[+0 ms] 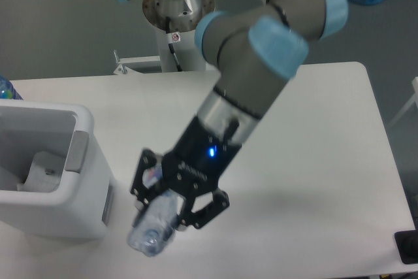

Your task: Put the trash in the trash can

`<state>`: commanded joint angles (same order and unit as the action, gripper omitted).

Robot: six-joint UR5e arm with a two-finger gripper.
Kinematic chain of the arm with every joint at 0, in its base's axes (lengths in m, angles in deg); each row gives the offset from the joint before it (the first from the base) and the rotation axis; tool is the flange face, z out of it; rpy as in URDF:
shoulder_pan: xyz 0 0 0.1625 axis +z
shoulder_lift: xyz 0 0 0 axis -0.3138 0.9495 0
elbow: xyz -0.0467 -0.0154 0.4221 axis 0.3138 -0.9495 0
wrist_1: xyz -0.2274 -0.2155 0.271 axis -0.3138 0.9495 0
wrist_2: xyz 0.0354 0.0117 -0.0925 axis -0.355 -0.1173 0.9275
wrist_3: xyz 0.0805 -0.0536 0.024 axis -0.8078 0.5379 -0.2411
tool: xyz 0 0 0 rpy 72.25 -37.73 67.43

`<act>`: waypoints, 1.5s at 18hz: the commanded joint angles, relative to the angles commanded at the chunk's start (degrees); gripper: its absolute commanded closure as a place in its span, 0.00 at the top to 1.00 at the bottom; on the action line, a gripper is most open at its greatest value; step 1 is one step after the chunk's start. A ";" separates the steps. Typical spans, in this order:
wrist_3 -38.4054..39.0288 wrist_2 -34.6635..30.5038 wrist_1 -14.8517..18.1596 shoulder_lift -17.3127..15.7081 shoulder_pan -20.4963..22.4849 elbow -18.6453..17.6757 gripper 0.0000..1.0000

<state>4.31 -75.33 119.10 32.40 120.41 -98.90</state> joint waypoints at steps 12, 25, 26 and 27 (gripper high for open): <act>-0.96 7.21 -3.61 -1.31 -10.19 -6.40 0.18; -5.00 4.49 -3.78 -5.27 -12.22 -16.33 1.00; -5.09 4.49 -3.78 -5.36 -12.05 -16.68 1.00; -5.53 4.49 -3.78 -5.27 -11.78 -16.78 1.00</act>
<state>-1.22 -70.84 115.31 27.13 108.63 -115.67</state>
